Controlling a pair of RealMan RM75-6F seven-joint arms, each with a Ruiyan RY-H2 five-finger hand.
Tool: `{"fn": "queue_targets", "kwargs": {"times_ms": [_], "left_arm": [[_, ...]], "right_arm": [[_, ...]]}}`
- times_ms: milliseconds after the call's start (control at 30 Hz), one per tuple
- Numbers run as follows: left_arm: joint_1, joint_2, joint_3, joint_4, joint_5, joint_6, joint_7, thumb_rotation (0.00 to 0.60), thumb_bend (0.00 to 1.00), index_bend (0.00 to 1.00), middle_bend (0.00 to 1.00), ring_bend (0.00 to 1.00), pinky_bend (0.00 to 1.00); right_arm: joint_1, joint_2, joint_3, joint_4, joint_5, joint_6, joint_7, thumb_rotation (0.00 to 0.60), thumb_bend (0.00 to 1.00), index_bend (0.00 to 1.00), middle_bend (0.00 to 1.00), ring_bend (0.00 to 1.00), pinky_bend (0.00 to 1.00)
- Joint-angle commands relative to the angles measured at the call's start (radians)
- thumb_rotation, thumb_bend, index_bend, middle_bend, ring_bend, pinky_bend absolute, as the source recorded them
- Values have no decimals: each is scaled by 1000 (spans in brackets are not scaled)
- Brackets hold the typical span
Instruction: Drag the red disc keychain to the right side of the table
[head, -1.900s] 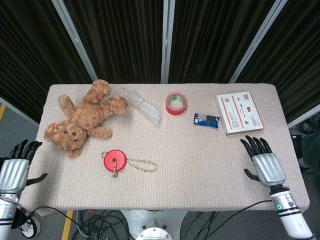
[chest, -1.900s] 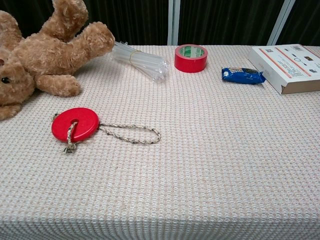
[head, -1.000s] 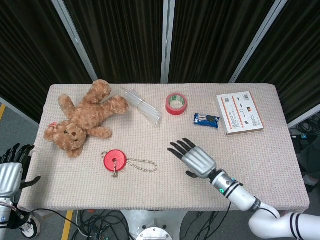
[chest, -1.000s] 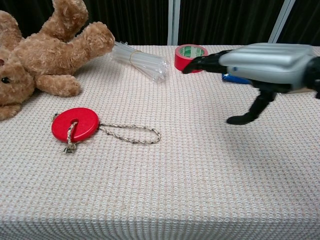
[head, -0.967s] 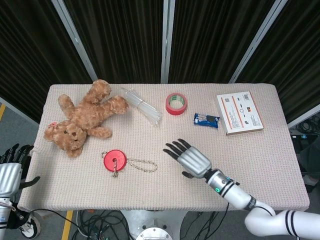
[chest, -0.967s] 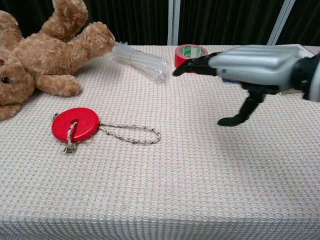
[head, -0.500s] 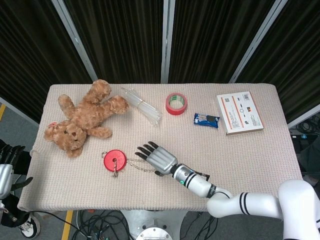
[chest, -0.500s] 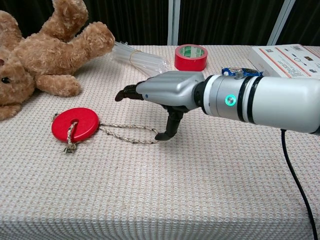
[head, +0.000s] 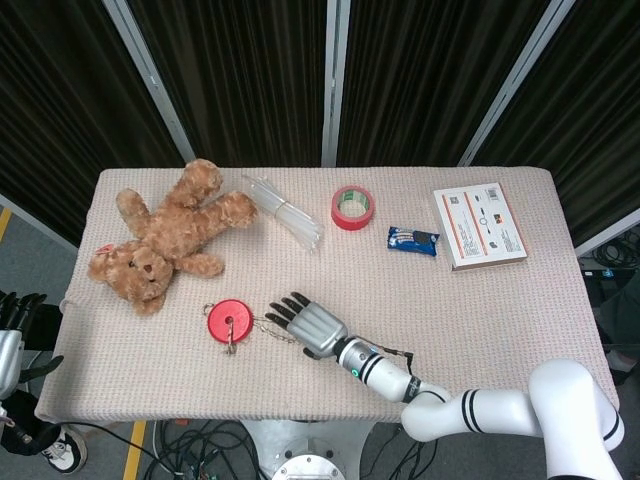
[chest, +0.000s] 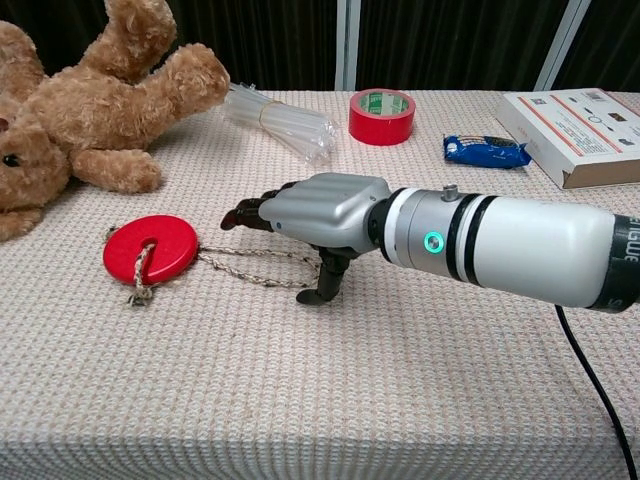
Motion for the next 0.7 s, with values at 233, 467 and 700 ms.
{"fn": "queue_targets", "kwargs": {"times_ms": [233,467,700], "left_arm": [[5,-2,-4,18,-5,1,-18,600,14,131,118,24,117],[5,-2,-5,20,-3,0,-19,600,14,131,118,24,117],[6,-3,-7,22,-4,-2,-22,600,14,132,118,24,117]], "right_arm": [[8,-23,-18,34,-4,6,11,600,261,97,0,0,0],[6,-33,-26,45,-21,26,15,600,261,275,0,0,0],[4,-42,-29,59,-20,36,16,600,263,397,0,0,0]]}}
